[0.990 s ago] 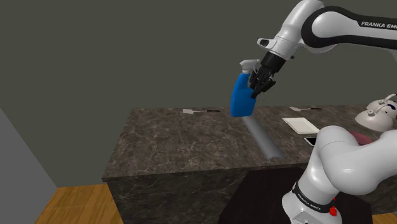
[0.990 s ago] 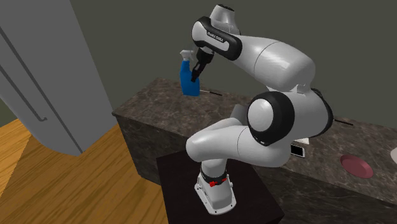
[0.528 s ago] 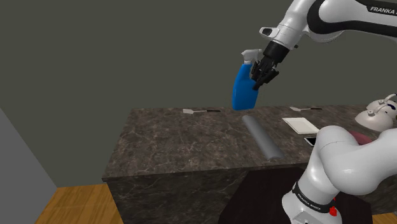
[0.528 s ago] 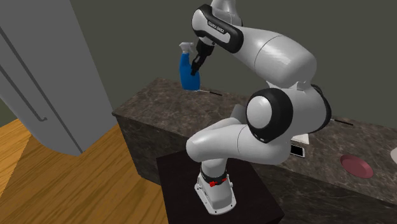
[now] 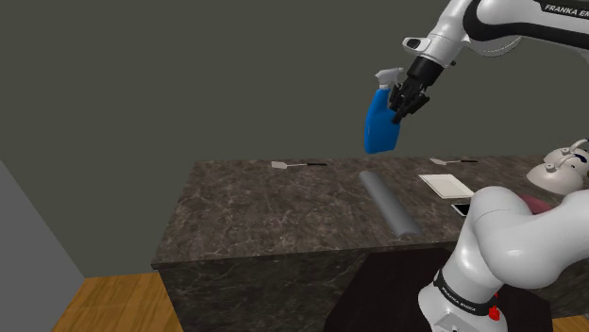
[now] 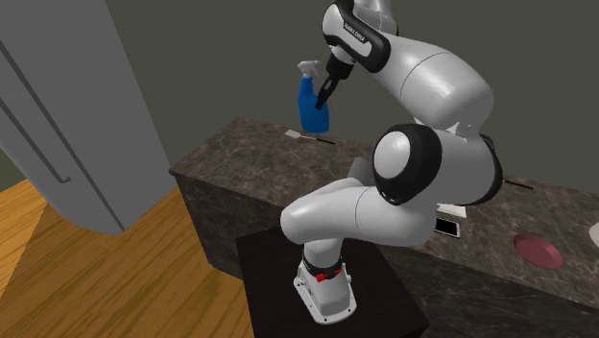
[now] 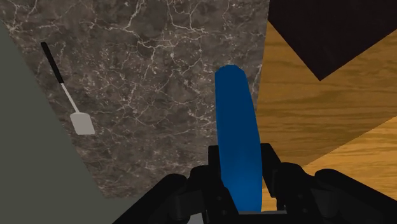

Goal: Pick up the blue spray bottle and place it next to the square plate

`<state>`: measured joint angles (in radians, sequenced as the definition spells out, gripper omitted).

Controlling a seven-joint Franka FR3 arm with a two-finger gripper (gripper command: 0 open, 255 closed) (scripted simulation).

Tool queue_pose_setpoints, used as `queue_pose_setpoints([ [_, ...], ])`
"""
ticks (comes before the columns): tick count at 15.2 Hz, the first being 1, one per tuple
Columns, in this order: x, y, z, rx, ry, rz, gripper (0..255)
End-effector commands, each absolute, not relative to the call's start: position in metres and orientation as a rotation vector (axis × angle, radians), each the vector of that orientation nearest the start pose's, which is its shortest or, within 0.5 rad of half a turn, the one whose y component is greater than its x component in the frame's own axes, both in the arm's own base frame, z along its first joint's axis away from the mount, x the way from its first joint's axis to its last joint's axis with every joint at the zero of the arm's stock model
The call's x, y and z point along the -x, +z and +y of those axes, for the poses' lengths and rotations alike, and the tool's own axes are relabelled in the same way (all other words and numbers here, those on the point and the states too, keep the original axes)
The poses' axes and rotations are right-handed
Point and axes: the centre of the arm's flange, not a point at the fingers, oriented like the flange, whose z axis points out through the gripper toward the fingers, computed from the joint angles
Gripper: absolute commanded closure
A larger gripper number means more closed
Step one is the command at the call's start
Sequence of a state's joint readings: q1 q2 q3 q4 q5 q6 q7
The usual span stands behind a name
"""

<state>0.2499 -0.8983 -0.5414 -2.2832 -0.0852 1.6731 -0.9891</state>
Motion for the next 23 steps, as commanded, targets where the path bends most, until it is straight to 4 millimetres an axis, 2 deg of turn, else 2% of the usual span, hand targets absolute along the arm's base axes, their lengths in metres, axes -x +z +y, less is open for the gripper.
queue_pose_setpoints([
  [1,-0.291,0.616,-0.193,2.675,-0.516,-1.189,255],
  [23,-0.267,0.617,-0.483,2.675,-0.516,-1.189,255],
])
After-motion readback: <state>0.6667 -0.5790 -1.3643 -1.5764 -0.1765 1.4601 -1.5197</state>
